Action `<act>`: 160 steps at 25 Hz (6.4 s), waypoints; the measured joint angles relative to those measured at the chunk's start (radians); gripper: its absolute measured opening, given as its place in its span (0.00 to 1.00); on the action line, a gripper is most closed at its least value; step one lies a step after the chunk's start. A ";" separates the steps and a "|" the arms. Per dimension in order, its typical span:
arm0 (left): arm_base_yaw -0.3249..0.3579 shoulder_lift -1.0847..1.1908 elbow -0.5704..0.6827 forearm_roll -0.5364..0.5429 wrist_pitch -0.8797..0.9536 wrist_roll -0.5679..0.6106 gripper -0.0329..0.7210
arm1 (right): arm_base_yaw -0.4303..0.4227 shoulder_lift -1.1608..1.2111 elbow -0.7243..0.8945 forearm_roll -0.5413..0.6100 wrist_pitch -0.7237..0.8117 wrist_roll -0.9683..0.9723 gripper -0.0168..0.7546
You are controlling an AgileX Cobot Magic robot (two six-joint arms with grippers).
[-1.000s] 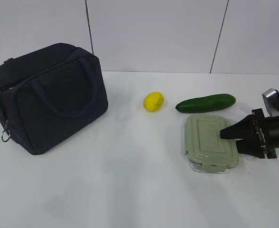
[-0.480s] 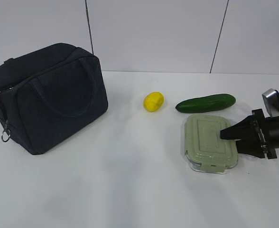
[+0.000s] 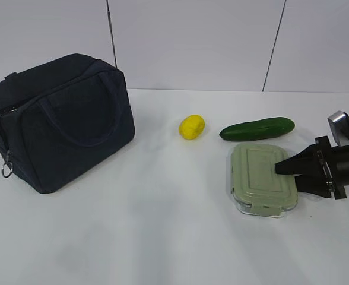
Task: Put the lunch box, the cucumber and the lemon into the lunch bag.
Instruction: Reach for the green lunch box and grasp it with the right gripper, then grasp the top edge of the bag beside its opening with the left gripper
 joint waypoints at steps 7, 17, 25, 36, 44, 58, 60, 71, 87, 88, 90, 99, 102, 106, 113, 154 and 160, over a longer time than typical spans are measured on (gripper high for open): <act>0.000 0.000 0.000 0.000 0.000 0.000 0.49 | 0.000 0.000 0.000 0.000 0.000 0.014 0.57; 0.000 0.000 0.000 0.000 0.000 0.000 0.49 | 0.000 0.000 0.000 -0.002 0.000 0.022 0.57; 0.000 0.000 0.000 0.000 0.000 0.000 0.49 | 0.000 0.000 0.000 -0.002 0.000 0.022 0.57; 0.000 0.000 0.000 0.000 0.000 0.000 0.49 | 0.000 0.000 0.000 -0.002 0.000 0.022 0.54; 0.000 0.000 0.000 0.000 0.000 0.000 0.49 | 0.000 0.000 0.000 -0.004 0.000 0.033 0.54; 0.000 0.000 0.000 0.000 0.000 0.000 0.49 | 0.000 0.000 0.000 -0.004 0.000 0.035 0.54; 0.000 0.000 0.000 0.000 0.000 0.000 0.49 | 0.000 0.000 0.000 -0.004 0.000 0.036 0.54; 0.000 0.000 0.000 0.000 0.000 0.000 0.48 | 0.000 0.000 0.000 -0.004 0.000 0.039 0.54; 0.000 0.000 0.000 0.000 0.000 0.000 0.45 | 0.000 -0.030 0.000 -0.020 -0.023 0.069 0.54; 0.000 0.000 0.000 0.000 0.000 0.000 0.45 | 0.000 -0.043 0.000 -0.023 -0.026 0.071 0.54; 0.000 0.000 0.000 0.000 0.000 0.000 0.45 | 0.000 -0.063 0.000 -0.024 -0.026 0.075 0.54; 0.000 0.000 -0.002 0.002 -0.005 0.000 0.44 | 0.000 -0.081 0.000 -0.060 -0.026 0.138 0.54; 0.000 0.012 -0.036 0.024 -0.005 0.000 0.44 | 0.000 -0.091 0.000 -0.077 -0.028 0.155 0.54; 0.000 0.129 -0.109 0.059 0.028 0.000 0.44 | 0.000 -0.143 0.000 -0.080 -0.028 0.157 0.54; 0.000 0.441 -0.254 0.076 -0.129 0.000 0.44 | 0.000 -0.183 0.000 -0.084 -0.024 0.179 0.54; 0.435 1.888 -1.102 -0.759 0.085 0.795 0.63 | 0.000 -0.186 0.000 -0.077 -0.024 0.189 0.55; 0.382 1.923 -1.102 -0.754 0.100 0.846 0.63 | 0.000 -0.186 0.000 -0.077 -0.024 0.189 0.55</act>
